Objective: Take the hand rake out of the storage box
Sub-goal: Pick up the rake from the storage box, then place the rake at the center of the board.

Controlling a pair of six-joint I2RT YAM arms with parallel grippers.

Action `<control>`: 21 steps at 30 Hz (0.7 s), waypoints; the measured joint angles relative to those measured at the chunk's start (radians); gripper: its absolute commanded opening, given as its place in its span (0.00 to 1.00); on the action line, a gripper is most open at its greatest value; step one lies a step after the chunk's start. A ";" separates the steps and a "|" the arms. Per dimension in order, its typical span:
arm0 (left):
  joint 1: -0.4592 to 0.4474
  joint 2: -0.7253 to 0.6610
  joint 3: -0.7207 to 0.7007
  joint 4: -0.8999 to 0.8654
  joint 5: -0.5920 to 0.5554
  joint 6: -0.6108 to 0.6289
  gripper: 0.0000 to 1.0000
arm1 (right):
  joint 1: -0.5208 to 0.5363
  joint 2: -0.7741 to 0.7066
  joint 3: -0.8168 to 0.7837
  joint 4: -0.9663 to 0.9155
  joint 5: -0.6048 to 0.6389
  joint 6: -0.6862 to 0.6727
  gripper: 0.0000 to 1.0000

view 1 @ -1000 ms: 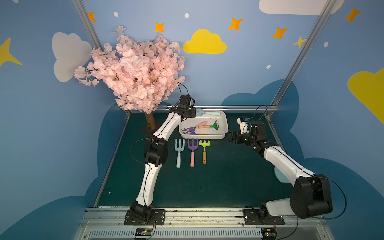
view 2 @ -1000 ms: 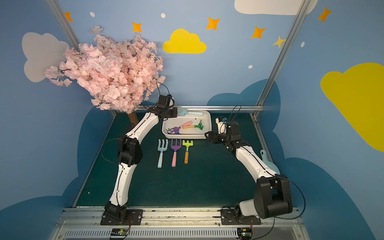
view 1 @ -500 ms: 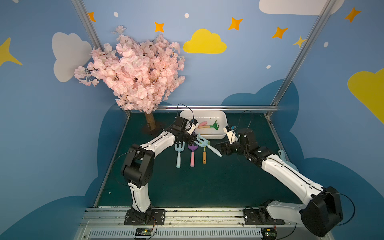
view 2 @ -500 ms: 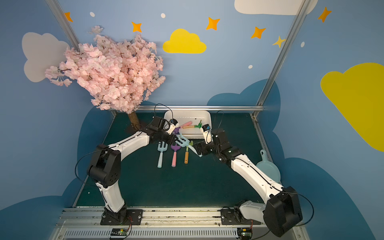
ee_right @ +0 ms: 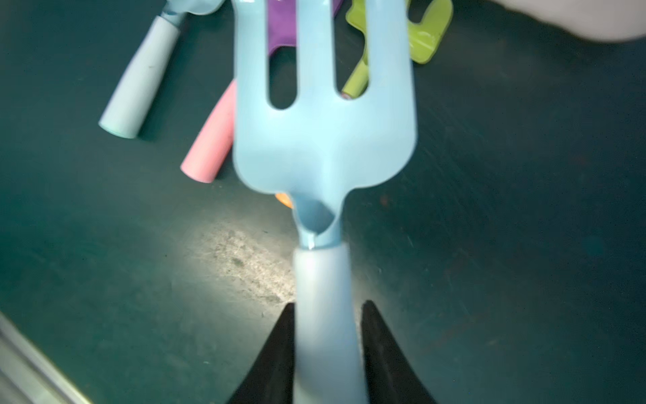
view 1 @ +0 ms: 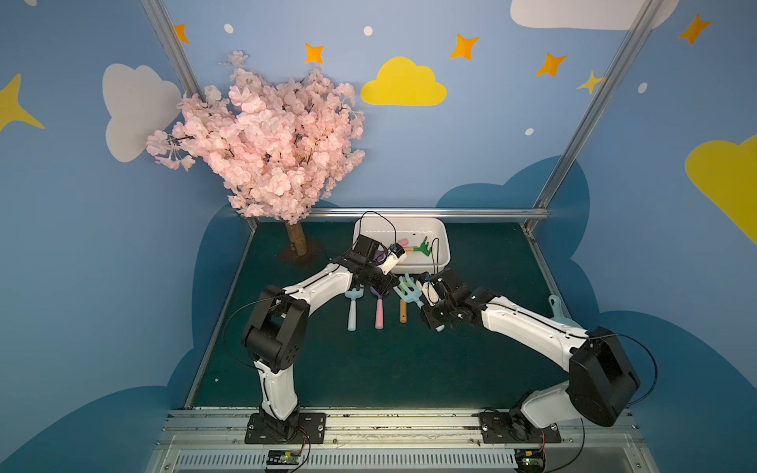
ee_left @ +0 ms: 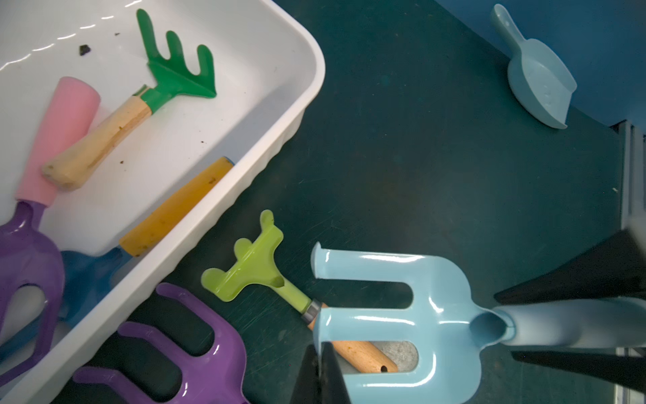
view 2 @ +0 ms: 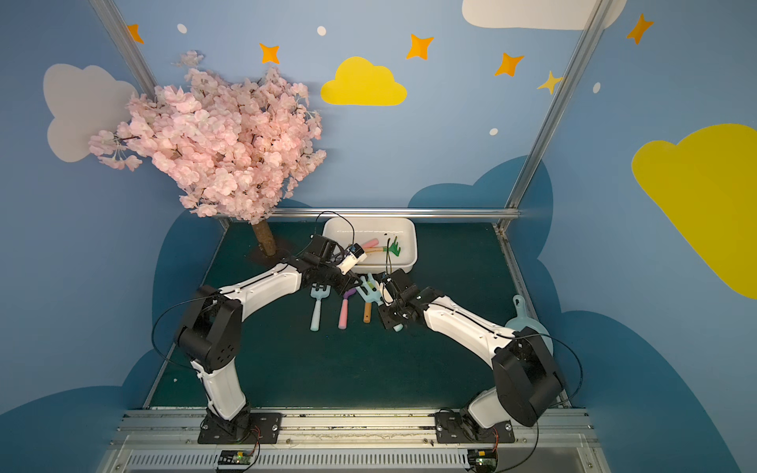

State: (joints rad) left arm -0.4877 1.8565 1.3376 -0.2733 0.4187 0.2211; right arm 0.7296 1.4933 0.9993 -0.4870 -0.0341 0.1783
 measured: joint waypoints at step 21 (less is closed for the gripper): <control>0.167 -0.117 -0.149 0.427 0.331 -0.430 1.00 | -0.038 0.070 -0.094 0.021 0.180 0.210 0.00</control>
State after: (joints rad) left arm -0.3202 1.7397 1.1889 0.1535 0.7498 -0.2089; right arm 0.6914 1.5635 0.9054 -0.4660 0.1459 0.3885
